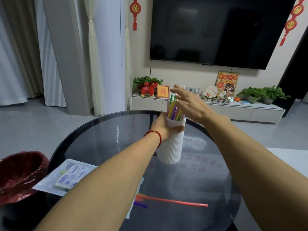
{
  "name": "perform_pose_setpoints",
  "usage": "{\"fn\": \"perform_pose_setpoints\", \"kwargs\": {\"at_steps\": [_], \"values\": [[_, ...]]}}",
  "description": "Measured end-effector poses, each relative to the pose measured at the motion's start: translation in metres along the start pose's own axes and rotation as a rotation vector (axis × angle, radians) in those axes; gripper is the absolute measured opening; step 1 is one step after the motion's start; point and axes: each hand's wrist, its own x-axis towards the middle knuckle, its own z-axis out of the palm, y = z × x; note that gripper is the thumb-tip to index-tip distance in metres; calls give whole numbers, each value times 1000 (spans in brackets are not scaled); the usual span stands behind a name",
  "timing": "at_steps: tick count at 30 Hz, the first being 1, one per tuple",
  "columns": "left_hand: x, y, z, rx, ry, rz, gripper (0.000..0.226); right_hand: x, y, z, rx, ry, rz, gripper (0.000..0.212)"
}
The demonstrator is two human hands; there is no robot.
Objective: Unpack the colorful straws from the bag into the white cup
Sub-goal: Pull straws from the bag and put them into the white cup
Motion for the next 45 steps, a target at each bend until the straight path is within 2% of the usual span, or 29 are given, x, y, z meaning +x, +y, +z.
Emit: {"fn": "perform_pose_setpoints", "kwargs": {"at_steps": [4, 8, 9, 11, 13, 15, 18, 20, 24, 26, 29, 33, 35, 37, 41, 45], "values": [[-21, -2, -10, 75, -23, -32, 78, -7, -7, -8, -22, 48, 11, 71], [-78, -21, -34, 301, 5, 26, 83, -30, -8, -7, -25, 327, -44, 42], [-98, -30, -44, 391, -16, 70, 84, -42, -7, -2, -21, 385, -61, 35], [-132, -49, -65, 579, -164, 146, 90, -71, -5, 14, -2, 434, -51, 26], [-158, -65, -84, 770, -395, 145, 107, -101, 0, 36, -14, 366, 60, 23], [-172, -78, -98, 958, -577, 116, 126, -127, 5, 61, -36, 145, 252, 23], [-176, -84, -104, 1127, -731, 95, 134, -159, 14, 94, -108, -316, 562, 37], [-174, -83, -102, 1162, -770, 84, 137, -180, 17, 115, -206, -485, 651, 50], [-171, -74, -88, 1209, -749, 130, 124, -201, 19, 138, -342, -380, 577, 23], [-172, -73, -80, 1256, -705, 212, 114, -200, 14, 144, -319, -371, 507, 20], [-174, -73, -68, 1272, -654, 303, 113, -194, 7, 152, -150, -330, 454, 15], [-176, -66, -63, 1222, -554, 389, 109, -185, 14, 154, 194, -118, 415, 15], [-174, -55, -60, 1198, -524, 398, 109, -182, 19, 157, 287, -65, 449, 15], [-170, -41, -57, 1218, -507, 404, 109, -179, 18, 162, 458, -40, 537, 28], [-165, -13, -52, 1458, -429, 559, 112, -170, 2, 165, 979, -51, 819, 55], [-163, 4, -42, 1754, -416, 716, 121, -164, -9, 167, 1372, -73, 910, 47]]}}
